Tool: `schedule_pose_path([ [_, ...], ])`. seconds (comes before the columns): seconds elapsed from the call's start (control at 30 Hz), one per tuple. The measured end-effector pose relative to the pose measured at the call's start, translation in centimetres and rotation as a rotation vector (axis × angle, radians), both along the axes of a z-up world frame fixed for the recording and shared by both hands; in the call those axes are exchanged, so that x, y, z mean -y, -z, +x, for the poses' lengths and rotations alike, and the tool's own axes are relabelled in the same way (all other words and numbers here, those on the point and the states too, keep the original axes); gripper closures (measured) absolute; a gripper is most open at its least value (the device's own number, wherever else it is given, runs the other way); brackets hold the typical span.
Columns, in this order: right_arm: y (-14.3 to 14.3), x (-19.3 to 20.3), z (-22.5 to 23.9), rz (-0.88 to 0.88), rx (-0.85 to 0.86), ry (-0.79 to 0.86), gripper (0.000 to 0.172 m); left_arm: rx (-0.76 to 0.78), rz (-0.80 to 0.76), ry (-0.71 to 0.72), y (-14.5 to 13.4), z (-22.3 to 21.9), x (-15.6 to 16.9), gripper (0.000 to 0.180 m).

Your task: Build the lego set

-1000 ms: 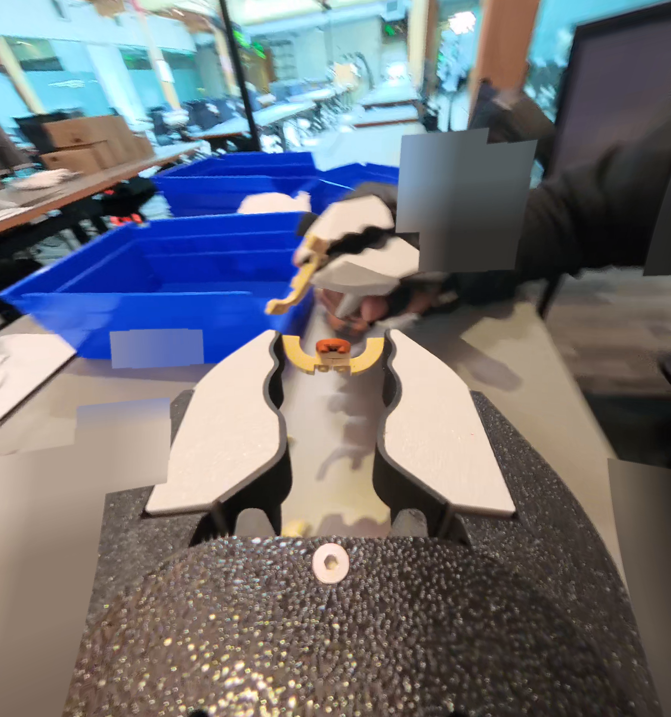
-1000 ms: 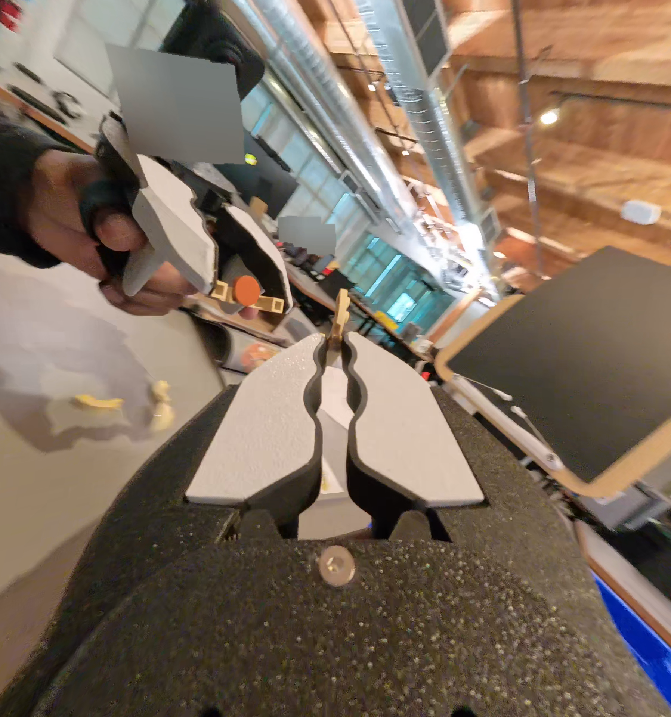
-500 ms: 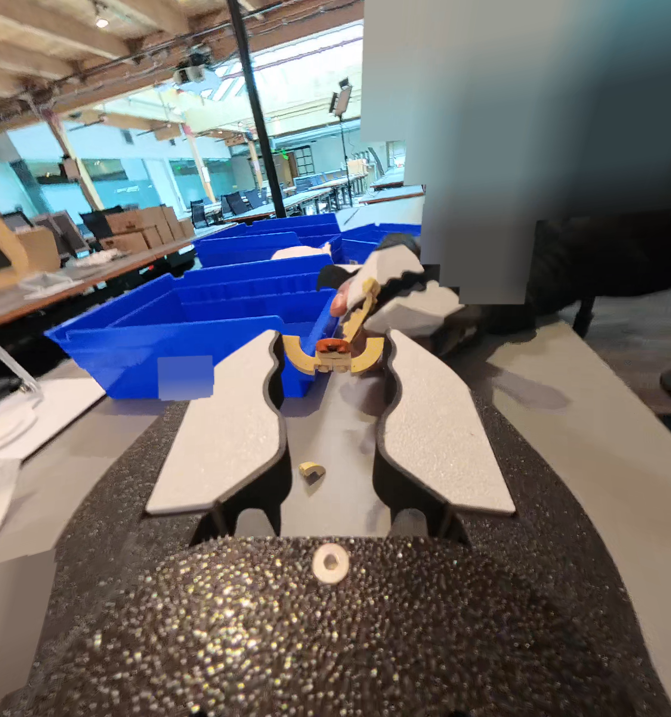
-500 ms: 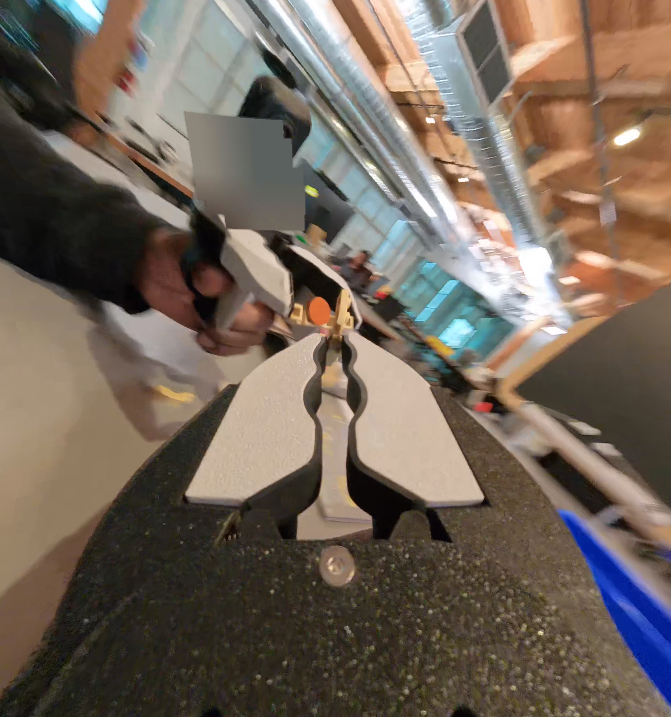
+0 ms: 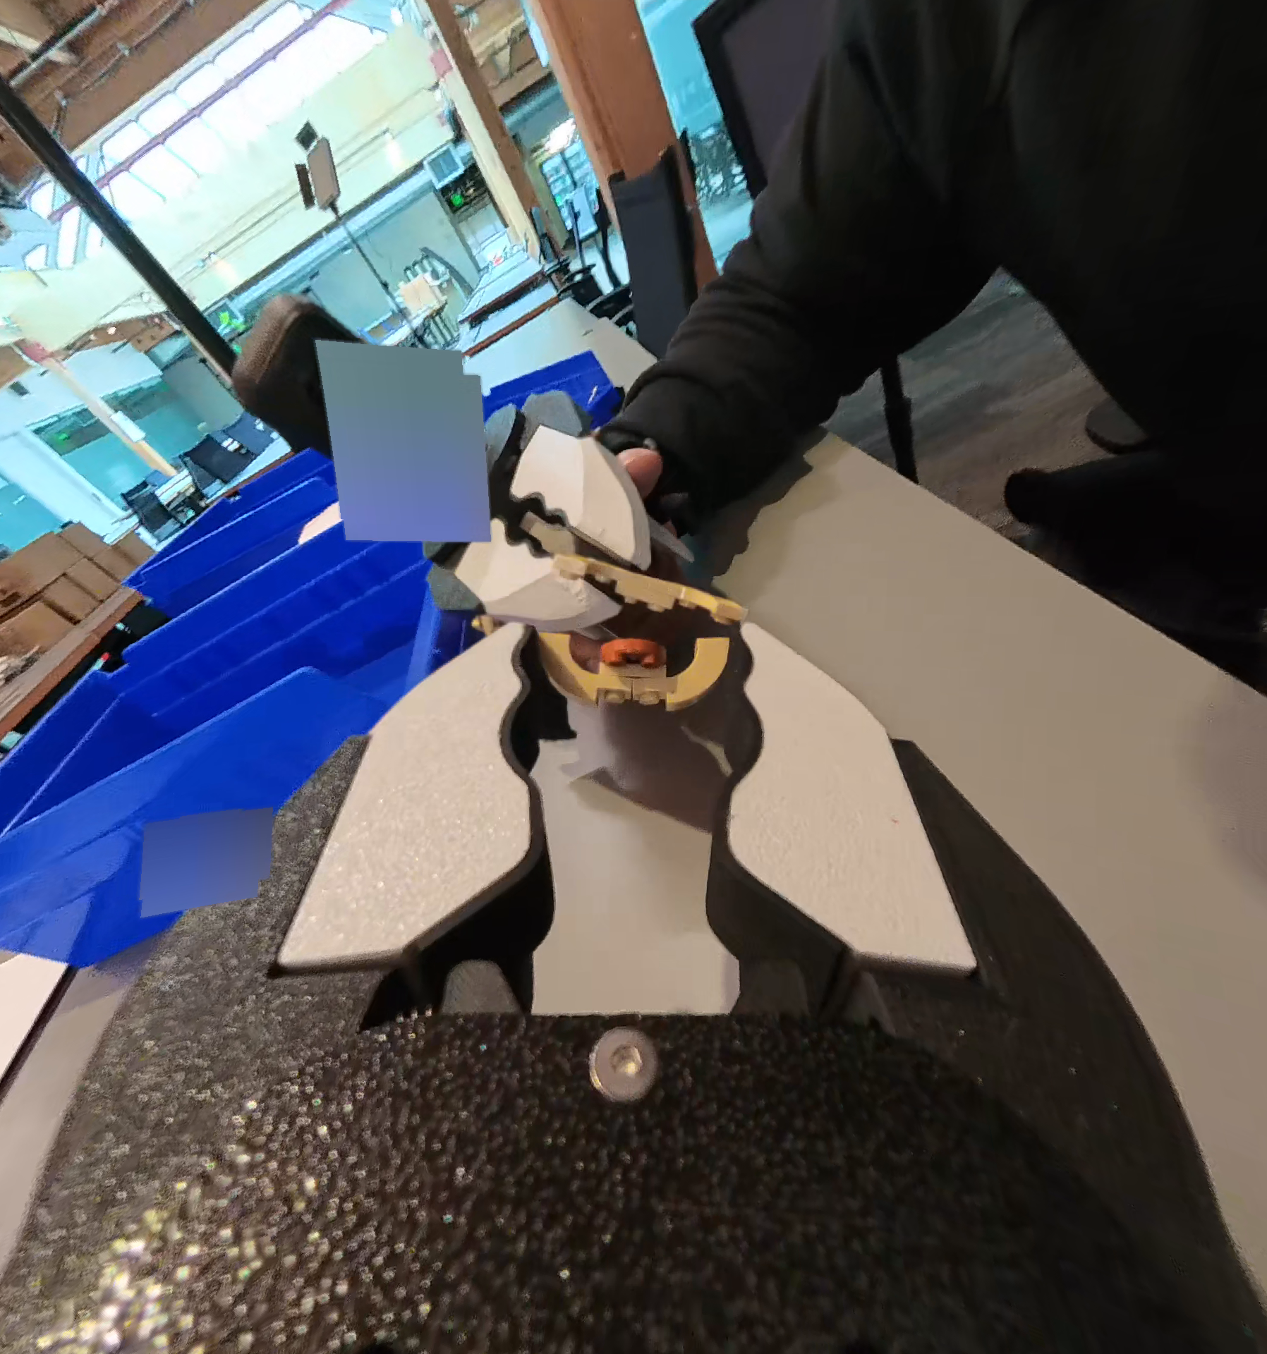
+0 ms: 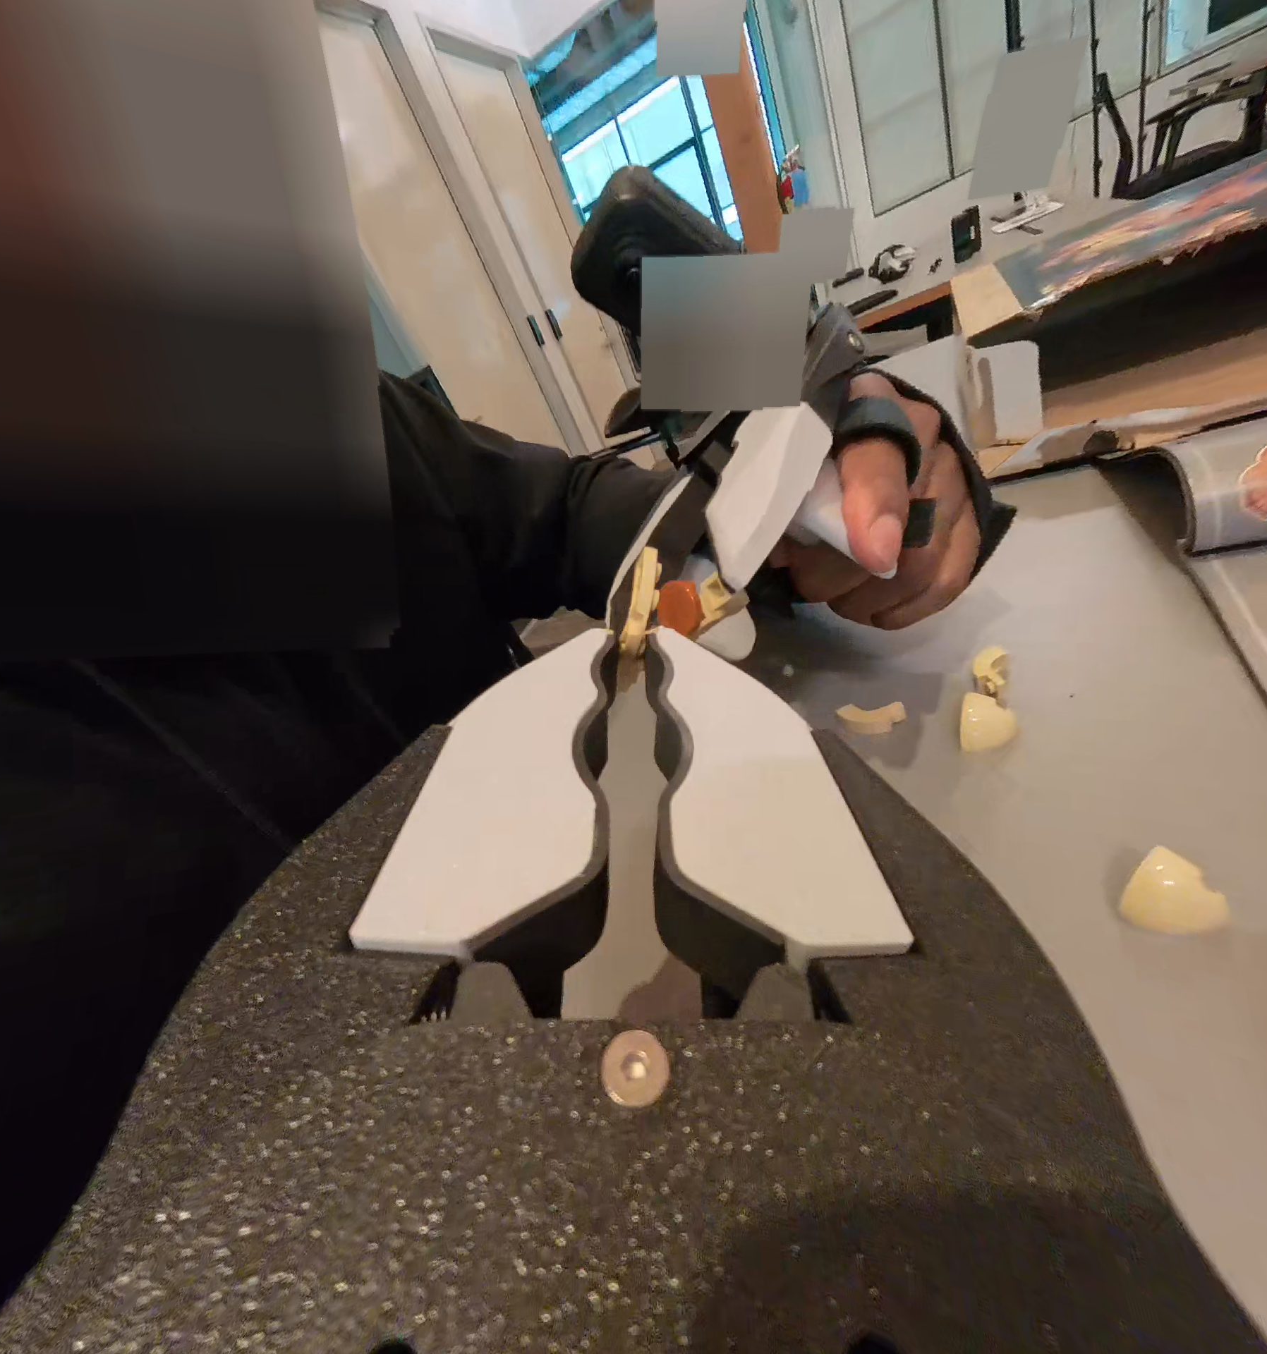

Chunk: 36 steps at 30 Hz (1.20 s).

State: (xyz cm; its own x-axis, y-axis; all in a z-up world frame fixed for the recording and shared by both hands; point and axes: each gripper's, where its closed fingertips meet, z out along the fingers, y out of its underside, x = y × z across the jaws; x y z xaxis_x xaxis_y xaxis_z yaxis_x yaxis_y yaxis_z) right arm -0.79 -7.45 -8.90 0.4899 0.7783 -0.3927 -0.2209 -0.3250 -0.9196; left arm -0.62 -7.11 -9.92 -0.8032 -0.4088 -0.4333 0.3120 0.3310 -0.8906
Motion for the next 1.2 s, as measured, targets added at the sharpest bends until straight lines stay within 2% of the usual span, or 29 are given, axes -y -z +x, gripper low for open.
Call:
schedule_pose_path([
  [0.23, 0.8, -0.4, 0.2, -0.085, -0.052, 0.008, 0.163, 0.021, -0.014, 0.018, 0.1, -0.1, 0.9, 0.132],
  [0.5, 1.1, -1.7, 1.4, -0.121, -0.064, 0.125, 0.163, 0.046, -0.037, -0.053, -0.1, 0.7, 0.2, 0.132],
  [0.97, 2.4, -2.8, 2.3, -0.196, -0.024, 0.238, 0.155, 0.077, 0.082, -0.170, 1.6, 2.1, -0.2, 0.132],
  [1.2, 2.2, -3.1, 3.0, -0.210, -0.065, 0.265, 0.159, 0.099, 0.089, -0.211, 1.5, 2.6, -0.6, 0.132],
])
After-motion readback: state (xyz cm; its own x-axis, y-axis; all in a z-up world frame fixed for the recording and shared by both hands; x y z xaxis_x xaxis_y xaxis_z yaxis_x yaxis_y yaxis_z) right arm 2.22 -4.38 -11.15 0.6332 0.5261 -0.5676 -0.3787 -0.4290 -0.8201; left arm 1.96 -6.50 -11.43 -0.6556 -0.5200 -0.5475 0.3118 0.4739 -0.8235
